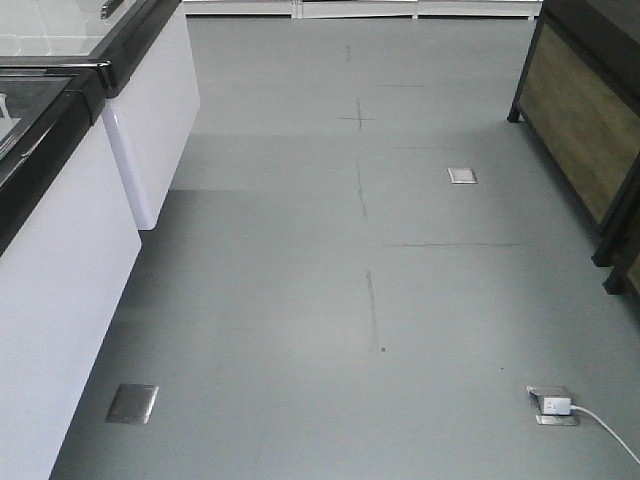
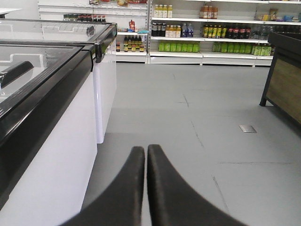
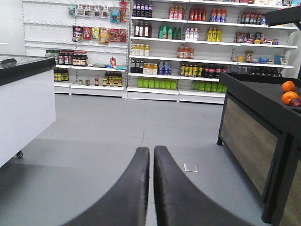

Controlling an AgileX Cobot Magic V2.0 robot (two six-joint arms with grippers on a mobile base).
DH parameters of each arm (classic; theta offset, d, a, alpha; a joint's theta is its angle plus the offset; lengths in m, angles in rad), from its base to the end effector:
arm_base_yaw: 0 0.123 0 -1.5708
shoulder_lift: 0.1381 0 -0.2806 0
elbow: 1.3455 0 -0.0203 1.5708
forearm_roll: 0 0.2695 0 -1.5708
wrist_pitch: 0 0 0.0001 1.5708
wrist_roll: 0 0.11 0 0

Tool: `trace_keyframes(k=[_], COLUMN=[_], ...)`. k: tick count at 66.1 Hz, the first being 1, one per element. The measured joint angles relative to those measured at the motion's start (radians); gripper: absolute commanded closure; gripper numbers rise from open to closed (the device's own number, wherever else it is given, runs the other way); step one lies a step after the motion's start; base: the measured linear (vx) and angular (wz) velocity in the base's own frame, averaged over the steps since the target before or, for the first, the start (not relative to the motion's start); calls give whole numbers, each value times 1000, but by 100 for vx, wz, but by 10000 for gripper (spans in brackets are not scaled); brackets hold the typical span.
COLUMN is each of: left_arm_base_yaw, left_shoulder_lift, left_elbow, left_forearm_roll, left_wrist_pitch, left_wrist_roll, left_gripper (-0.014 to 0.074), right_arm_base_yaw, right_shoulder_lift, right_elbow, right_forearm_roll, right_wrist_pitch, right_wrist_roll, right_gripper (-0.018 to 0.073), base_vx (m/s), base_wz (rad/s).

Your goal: Left arm holds basket, right arm returns cookies

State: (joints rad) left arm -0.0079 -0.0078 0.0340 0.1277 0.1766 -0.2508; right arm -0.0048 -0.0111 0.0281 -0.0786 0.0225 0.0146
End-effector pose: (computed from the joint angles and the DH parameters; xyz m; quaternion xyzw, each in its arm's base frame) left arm 0.0988 0.0017 0.1835 -0.0511 0.7445 -0.0359 0.6646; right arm 0.0989 -0.0007 0.2028 -0.0198 0.6897 -0.0255 0.7233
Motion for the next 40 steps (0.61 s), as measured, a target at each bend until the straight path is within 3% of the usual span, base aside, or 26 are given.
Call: trace_keyframes(k=[40], left_arm_base_yaw=[0], left_shoulder_lift=[0], left_elbow=[0], left_forearm_roll=[0], left_wrist_pitch=[1], left_wrist_roll=[0], left_gripper=[602], right_arm_base_yaw=[0], right_shoulder_lift=[0], right_elbow=[0], right_forearm_roll=[0], right_wrist_pitch=[0], right_wrist_roll=[0], right_gripper=[564], base_vx=[0], base_wz=[0])
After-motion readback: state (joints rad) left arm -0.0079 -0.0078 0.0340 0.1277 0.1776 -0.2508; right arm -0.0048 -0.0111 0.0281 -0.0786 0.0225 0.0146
